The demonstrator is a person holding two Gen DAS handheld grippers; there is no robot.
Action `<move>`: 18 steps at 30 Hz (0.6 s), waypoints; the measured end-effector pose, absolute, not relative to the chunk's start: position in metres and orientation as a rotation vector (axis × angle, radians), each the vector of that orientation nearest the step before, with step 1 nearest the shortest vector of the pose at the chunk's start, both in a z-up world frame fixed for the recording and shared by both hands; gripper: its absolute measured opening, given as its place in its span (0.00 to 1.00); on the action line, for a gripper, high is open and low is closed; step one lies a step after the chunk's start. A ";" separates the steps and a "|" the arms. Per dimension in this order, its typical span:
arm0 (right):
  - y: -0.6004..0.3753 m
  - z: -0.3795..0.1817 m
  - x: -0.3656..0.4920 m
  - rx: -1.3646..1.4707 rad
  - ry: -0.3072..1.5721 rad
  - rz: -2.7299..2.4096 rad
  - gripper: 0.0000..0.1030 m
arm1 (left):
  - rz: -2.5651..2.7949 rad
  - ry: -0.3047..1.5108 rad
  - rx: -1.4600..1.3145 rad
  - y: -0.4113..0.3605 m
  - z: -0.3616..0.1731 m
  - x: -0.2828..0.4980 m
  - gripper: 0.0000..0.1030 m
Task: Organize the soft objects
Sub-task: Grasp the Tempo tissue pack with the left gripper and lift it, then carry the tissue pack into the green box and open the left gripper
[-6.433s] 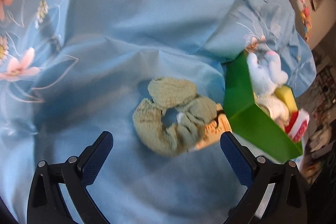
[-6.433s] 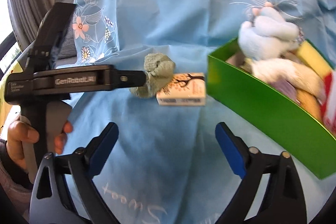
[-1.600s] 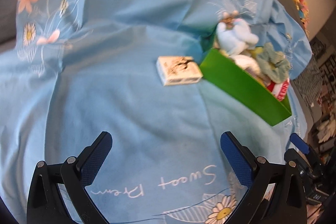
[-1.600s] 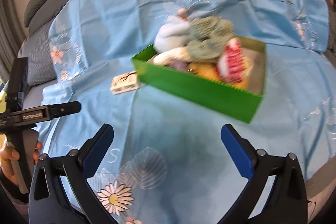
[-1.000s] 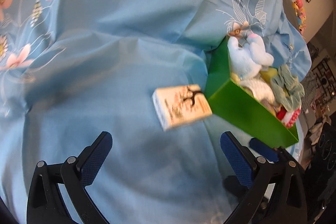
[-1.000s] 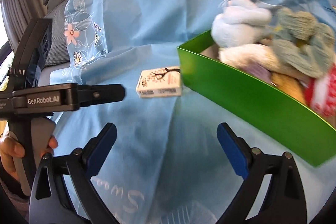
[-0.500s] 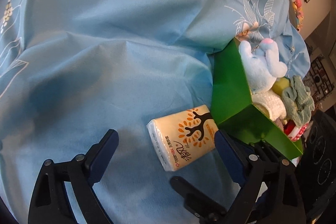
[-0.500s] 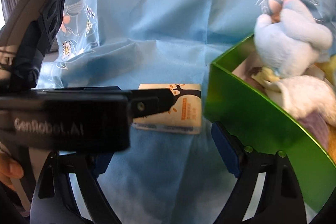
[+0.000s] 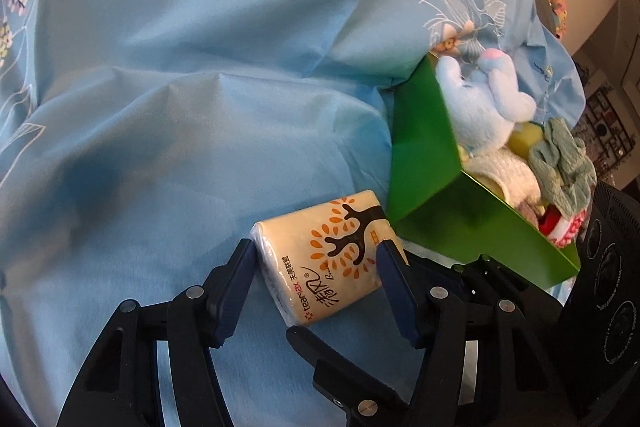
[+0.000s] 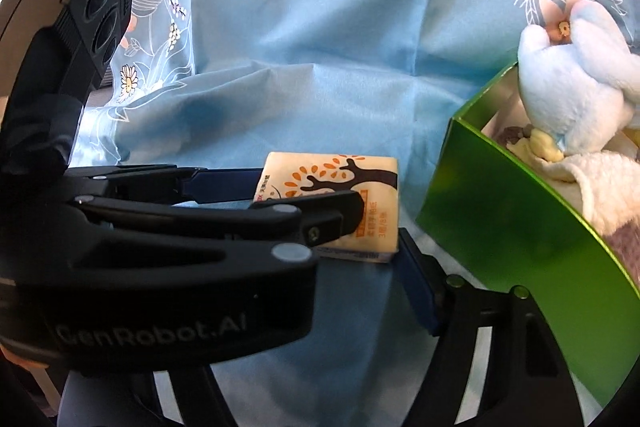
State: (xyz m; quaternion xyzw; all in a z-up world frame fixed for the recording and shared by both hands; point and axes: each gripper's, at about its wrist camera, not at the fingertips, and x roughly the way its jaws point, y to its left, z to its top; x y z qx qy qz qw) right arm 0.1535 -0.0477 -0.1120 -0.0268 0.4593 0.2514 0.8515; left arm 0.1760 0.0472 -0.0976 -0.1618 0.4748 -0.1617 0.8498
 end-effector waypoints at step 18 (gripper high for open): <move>-0.079 -0.056 0.064 0.008 0.873 0.547 0.70 | -0.356 0.903 -0.254 0.014 -0.036 0.081 0.61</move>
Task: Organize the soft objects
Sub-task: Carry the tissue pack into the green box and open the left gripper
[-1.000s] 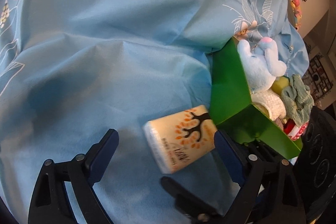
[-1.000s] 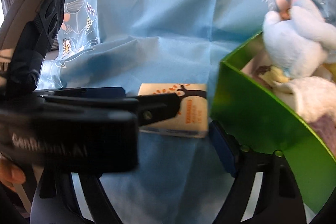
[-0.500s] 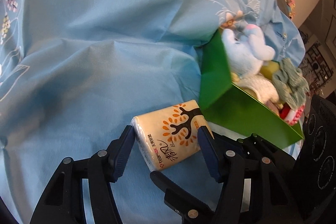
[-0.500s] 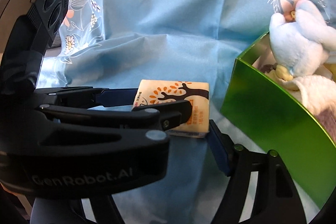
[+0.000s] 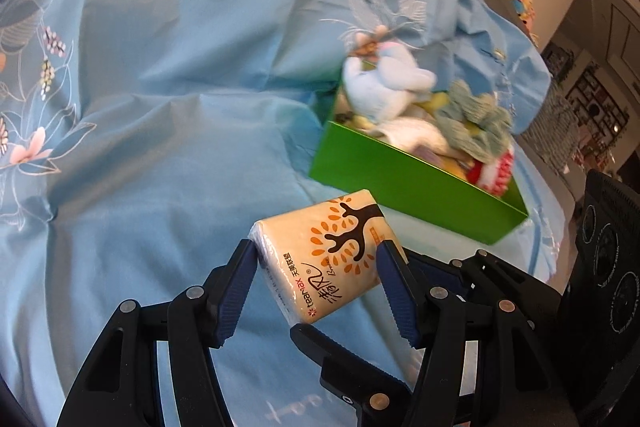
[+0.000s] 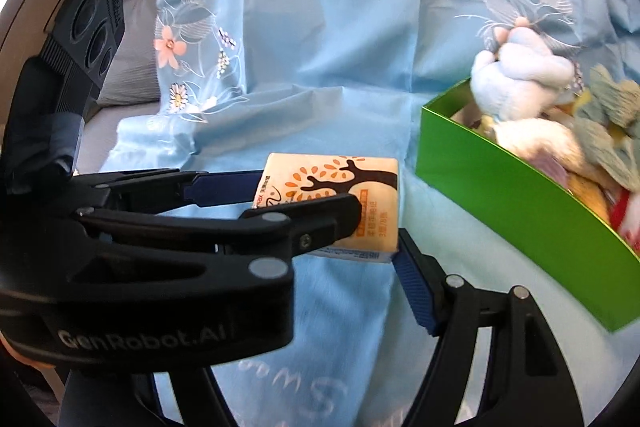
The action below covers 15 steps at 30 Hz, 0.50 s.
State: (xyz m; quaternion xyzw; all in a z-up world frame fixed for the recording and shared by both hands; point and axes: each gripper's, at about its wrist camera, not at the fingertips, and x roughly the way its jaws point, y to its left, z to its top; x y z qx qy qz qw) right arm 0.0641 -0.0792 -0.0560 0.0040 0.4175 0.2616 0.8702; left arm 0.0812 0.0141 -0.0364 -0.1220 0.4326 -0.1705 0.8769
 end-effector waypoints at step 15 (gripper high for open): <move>-0.162 -0.024 0.022 0.112 0.804 0.437 0.70 | -0.468 0.872 -0.149 -0.074 0.005 0.065 0.61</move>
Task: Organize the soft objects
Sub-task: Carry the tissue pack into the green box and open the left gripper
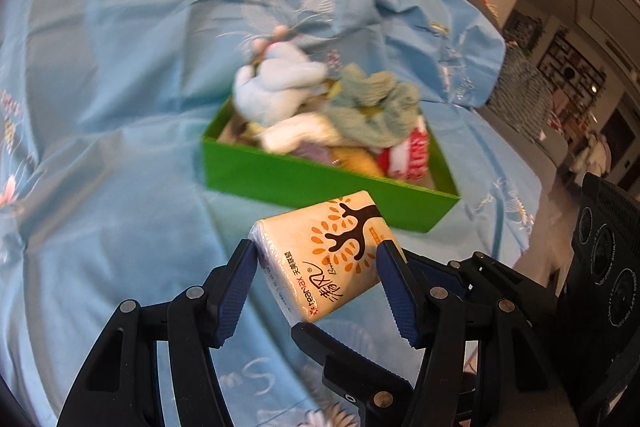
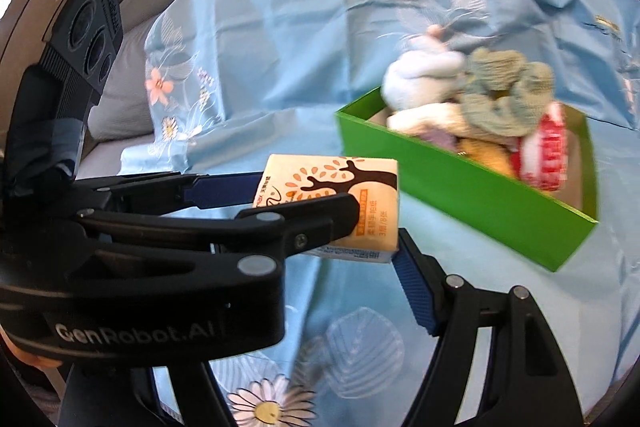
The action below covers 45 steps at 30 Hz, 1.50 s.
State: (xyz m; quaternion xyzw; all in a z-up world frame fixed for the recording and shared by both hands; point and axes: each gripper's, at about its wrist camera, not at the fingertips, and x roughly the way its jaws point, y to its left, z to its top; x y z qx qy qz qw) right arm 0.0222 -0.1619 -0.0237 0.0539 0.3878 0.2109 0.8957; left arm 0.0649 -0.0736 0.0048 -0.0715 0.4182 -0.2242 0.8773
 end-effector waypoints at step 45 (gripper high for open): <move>-0.255 -0.035 0.174 0.176 0.799 0.321 0.71 | -0.526 0.947 -0.249 -0.148 0.000 0.233 0.61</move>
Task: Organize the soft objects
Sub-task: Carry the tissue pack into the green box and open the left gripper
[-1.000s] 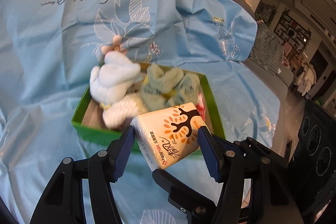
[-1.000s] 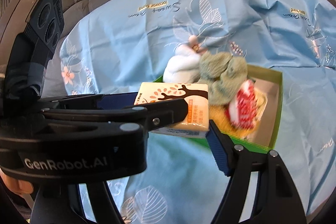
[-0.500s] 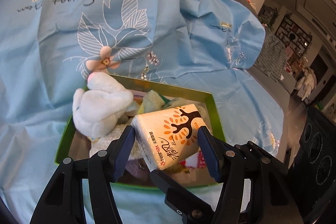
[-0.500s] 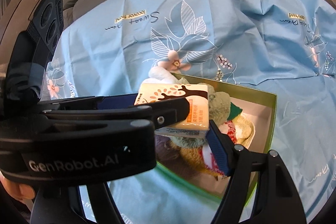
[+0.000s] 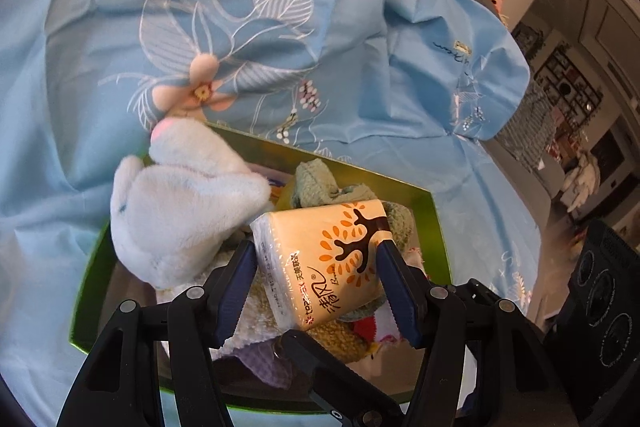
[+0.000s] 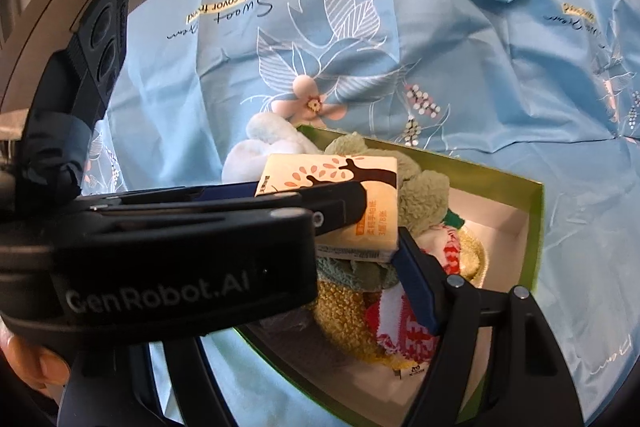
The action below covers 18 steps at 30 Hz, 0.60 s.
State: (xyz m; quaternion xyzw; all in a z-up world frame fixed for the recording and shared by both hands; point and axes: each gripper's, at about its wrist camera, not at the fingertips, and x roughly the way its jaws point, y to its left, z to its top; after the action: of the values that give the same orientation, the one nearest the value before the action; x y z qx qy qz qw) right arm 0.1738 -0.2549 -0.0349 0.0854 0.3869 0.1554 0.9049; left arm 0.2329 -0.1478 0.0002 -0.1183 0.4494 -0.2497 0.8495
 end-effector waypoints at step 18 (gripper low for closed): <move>-0.244 -0.034 0.183 0.118 0.854 0.317 0.75 | -0.482 1.006 -0.316 -0.129 -0.002 0.243 0.67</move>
State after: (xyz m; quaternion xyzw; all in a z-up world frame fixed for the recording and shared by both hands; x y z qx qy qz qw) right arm 0.1825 -0.2435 -0.0341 0.0568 0.4122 0.1531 0.8963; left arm 0.2433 -0.1290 -0.0020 -0.1494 0.4752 -0.2277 0.8367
